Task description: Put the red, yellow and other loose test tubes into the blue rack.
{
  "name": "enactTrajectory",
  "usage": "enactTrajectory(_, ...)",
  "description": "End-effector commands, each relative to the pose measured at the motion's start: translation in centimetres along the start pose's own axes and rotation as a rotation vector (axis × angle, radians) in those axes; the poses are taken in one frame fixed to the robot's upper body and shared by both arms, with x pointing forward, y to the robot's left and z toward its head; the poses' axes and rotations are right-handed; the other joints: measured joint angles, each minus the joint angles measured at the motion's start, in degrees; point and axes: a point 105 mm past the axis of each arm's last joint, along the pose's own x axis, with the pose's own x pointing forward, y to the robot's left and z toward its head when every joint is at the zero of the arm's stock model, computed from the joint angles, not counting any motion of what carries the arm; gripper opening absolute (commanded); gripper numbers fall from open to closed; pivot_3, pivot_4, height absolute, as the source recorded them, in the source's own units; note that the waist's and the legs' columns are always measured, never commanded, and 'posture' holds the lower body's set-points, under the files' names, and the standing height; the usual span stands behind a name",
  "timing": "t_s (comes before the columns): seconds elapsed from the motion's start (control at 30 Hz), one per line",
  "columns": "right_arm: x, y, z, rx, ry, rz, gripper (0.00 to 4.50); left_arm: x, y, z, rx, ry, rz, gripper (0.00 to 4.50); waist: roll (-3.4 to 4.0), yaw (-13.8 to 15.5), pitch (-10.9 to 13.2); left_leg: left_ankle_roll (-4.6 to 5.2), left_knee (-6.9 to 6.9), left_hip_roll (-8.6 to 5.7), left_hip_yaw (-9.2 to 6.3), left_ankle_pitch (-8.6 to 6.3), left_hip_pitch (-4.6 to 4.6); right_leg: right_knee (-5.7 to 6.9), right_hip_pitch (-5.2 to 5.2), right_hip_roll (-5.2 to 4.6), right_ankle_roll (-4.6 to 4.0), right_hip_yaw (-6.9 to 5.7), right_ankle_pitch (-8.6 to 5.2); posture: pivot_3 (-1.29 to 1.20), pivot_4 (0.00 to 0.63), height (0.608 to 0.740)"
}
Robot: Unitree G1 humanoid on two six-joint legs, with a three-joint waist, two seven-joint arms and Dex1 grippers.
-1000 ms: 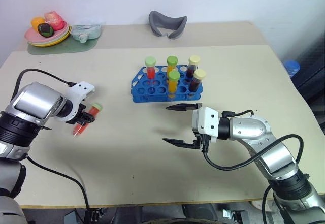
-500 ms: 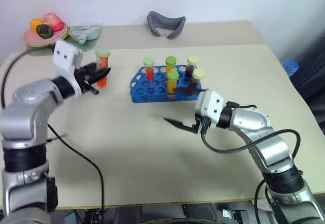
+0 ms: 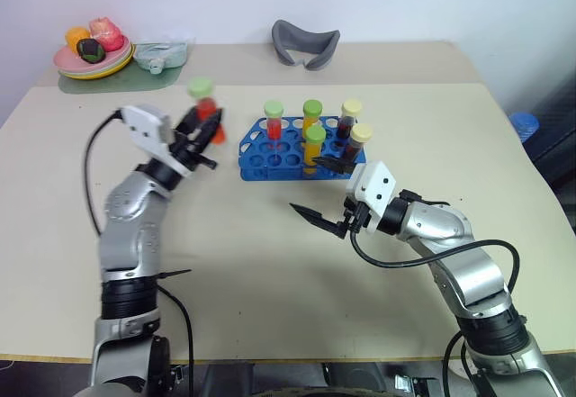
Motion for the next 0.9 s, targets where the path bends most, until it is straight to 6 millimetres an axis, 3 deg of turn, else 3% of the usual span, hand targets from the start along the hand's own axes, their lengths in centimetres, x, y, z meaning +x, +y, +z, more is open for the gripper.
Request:
enactTrajectory(0.03, -0.7, 0.5, 0.3, -0.029, 0.005, 0.008, 4.5, 0.7, -0.7, 0.1, 0.007, -0.046, -0.037, 1.1, 0.02, -0.1, 0.0, 0.0, -0.02, 0.01, -0.01, 0.0, 0.02, 0.01, 0.0, 0.03, 0.0, 0.0, 0.0, 0.0, 0.15, 0.74)
enactTrajectory(0.23, -1.3, 1.1, -0.3, -0.038, 0.04, 0.011, 4.5, 1.1, 0.7, -1.1, -0.053, -0.052, 0.003, 1.1, 0.03, -0.1, 0.0, 0.03, -0.01, 0.01, -0.03, -0.01, 0.04, 0.01, 0.03, 0.04, 0.0, 0.0, 0.0, 0.0, 0.15, 0.74)
enactTrajectory(0.4, -1.1, 1.7, -0.5, -0.033, 0.038, -0.002, 4.5, 0.8, 3.1, -0.9, -0.135, -0.09, 0.093, 1.1, 0.03, -0.1, 0.0, 0.02, -0.02, 0.01, -0.05, -0.01, 0.04, -0.02, 0.05, 0.05, 0.0, 0.0, 0.0, 0.0, 0.15, 0.74)
enactTrajectory(0.73, 0.3, 2.5, -0.8, -0.046, 0.009, -0.042, 4.5, 0.7, 2.7, -1.3, -0.29, -0.074, 0.025, 1.1, 0.03, 0.0, 0.0, -0.02, -0.02, 0.01, -0.07, 0.01, 0.05, -0.06, 0.1, 0.04, 0.0, -0.03, 0.0, 0.0, 0.15, 0.74)
enactTrajectory(0.9, 0.7, 2.9, -0.8, -0.038, -0.007, -0.059, 4.5, 2.0, 0.0, -1.7, -0.343, -0.031, -0.132, 1.1, 0.03, 0.1, 0.0, -0.03, -0.02, 0.0, -0.1, 0.02, 0.05, -0.07, 0.13, 0.04, 0.0, -0.06, 0.0, 0.0, 0.15, 0.74)
